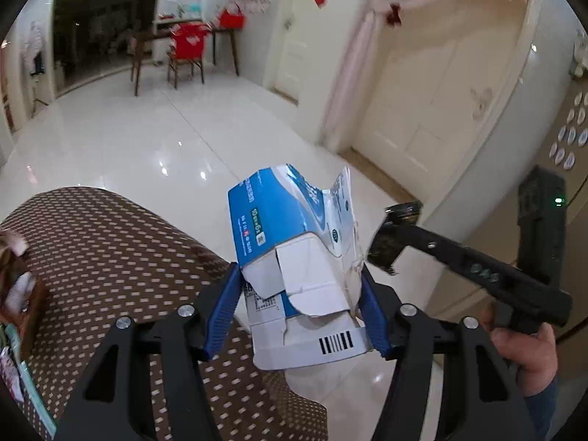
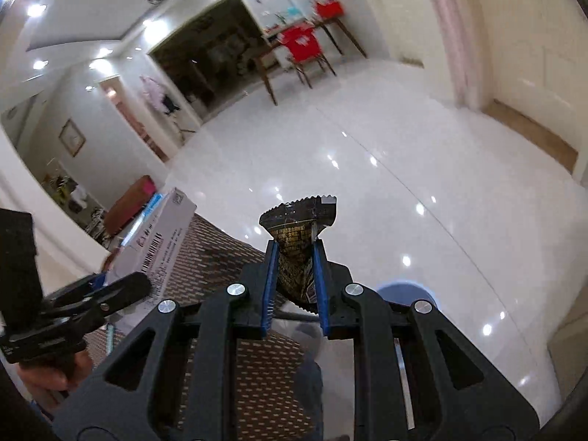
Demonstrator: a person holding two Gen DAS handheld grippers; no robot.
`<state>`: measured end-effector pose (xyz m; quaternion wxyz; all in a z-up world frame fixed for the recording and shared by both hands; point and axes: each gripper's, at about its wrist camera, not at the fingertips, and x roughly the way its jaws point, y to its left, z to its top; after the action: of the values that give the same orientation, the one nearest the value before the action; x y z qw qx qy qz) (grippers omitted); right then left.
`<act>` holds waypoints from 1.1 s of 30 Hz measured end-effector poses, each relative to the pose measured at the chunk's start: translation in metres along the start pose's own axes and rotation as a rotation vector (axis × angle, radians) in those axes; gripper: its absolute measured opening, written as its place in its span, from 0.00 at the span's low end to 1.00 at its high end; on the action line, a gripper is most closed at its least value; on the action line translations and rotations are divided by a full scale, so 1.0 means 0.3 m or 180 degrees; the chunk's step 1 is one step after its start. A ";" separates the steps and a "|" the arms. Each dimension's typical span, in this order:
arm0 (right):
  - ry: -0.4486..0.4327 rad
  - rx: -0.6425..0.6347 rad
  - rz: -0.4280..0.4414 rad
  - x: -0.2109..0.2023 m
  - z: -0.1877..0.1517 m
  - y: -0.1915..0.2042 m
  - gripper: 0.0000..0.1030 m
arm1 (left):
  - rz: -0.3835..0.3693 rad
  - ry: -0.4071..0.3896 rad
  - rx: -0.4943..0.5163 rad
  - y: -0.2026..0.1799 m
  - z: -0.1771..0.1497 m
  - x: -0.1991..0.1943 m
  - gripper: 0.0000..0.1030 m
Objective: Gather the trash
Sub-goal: 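Carry the wrapper and box to the blue bucket and release both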
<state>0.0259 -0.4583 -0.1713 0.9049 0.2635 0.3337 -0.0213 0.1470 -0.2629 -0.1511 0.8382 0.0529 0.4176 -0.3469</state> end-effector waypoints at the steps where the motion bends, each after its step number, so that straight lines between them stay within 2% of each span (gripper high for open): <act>1: 0.0070 0.0067 -0.0038 0.026 -0.010 -0.028 0.19 | -0.0005 0.0048 0.0036 -0.009 -0.001 0.031 0.58; 8: 0.0460 0.0489 -0.0176 0.197 -0.053 -0.208 0.23 | 0.0036 0.0389 0.0189 -0.055 0.018 0.225 0.59; 9: 0.0496 0.0566 -0.0222 0.214 -0.058 -0.234 0.32 | 0.0037 0.0426 0.0209 -0.066 0.021 0.247 0.59; 10: 0.0502 0.0648 -0.0253 0.218 -0.058 -0.261 0.51 | 0.0039 0.0463 0.0235 -0.074 0.023 0.269 0.59; 15: 0.0306 0.0889 -0.0290 0.152 -0.060 -0.326 0.69 | 0.0015 0.0669 0.0327 -0.101 0.036 0.383 0.60; 19: 0.0118 0.0932 -0.0318 0.088 -0.015 -0.351 0.75 | -0.0027 0.0839 0.0381 -0.121 0.040 0.472 0.62; 22: 0.0014 0.0922 -0.0310 0.058 -0.004 -0.355 0.80 | -0.0075 0.0973 0.0348 -0.123 0.055 0.532 0.67; 23: -0.0022 0.0912 -0.0305 0.043 -0.001 -0.351 0.82 | -0.0070 0.1015 0.0345 -0.123 0.060 0.550 0.74; 26: -0.0090 0.0885 -0.0295 0.028 0.019 -0.336 0.91 | 0.0007 0.0956 0.0348 -0.120 0.074 0.547 0.86; 28: -0.0103 0.0869 -0.0308 0.022 0.019 -0.325 0.94 | 0.0058 0.0888 0.0346 -0.110 0.082 0.521 0.87; 33: -0.0116 0.0807 -0.0413 0.026 -0.005 -0.282 0.94 | 0.0103 0.0698 0.0257 -0.067 0.090 0.429 0.87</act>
<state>0.0131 -0.5293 -0.2163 0.8670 0.3532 0.3281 -0.1265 0.2052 -0.3576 -0.2243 0.7901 0.1309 0.4916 -0.3420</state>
